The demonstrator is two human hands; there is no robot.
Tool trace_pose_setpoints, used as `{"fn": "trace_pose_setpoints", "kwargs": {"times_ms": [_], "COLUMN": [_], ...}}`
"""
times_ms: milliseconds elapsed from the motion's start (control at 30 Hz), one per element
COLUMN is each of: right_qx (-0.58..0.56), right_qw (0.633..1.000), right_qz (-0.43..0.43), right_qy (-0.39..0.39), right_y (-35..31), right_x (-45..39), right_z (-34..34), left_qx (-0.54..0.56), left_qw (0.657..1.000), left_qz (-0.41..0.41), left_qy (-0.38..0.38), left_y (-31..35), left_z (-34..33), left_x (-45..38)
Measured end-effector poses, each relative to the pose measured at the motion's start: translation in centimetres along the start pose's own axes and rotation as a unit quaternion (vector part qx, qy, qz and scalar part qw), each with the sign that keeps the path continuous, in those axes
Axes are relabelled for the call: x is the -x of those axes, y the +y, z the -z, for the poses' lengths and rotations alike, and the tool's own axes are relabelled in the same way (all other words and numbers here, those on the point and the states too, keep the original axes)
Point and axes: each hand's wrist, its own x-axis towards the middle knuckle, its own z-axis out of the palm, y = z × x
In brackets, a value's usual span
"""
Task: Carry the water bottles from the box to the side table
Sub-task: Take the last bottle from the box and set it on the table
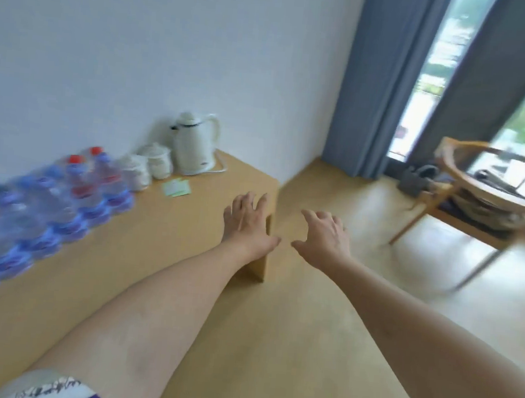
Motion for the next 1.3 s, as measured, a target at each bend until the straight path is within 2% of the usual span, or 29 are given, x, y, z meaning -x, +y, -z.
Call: {"fn": "trace_pose_setpoints", "kwargs": {"times_ms": [233, 567, 767, 933, 1067, 1300], "right_qx": [0.005, 0.021, 0.027, 0.015, -0.004, -0.029], "right_qw": [0.977, 0.892, 0.833, 0.795, 0.775, 0.748], "right_qz": [-0.208, -0.443, -0.543, -0.596, -0.621, -0.650], "right_qy": [0.049, 0.090, 0.106, 0.112, 0.117, 0.133], "right_y": [18.8, 40.1, 50.1, 56.9, 63.7, 80.2], "right_x": [2.7, 3.6, 1.9, 1.7, 1.7, 2.3], "right_z": [5.5, 11.0, 15.6, 17.5, 18.2, 19.5], "left_qx": [0.019, 0.066, 0.061, 0.070, 0.061, 0.060], "left_qw": [0.974, 0.889, 0.845, 0.814, 0.788, 0.773], "left_qz": [-0.211, -0.430, -0.504, -0.545, -0.577, -0.590], "left_qy": [-0.077, -0.141, -0.166, -0.187, -0.206, -0.225], "left_y": [20.0, 45.6, 59.5, 69.0, 76.2, 91.7], "left_z": [-6.1, -15.1, -18.1, -21.3, -25.0, -32.0], "left_x": [-5.4, -12.5, -18.1, -19.0, -19.0, -20.2]}}
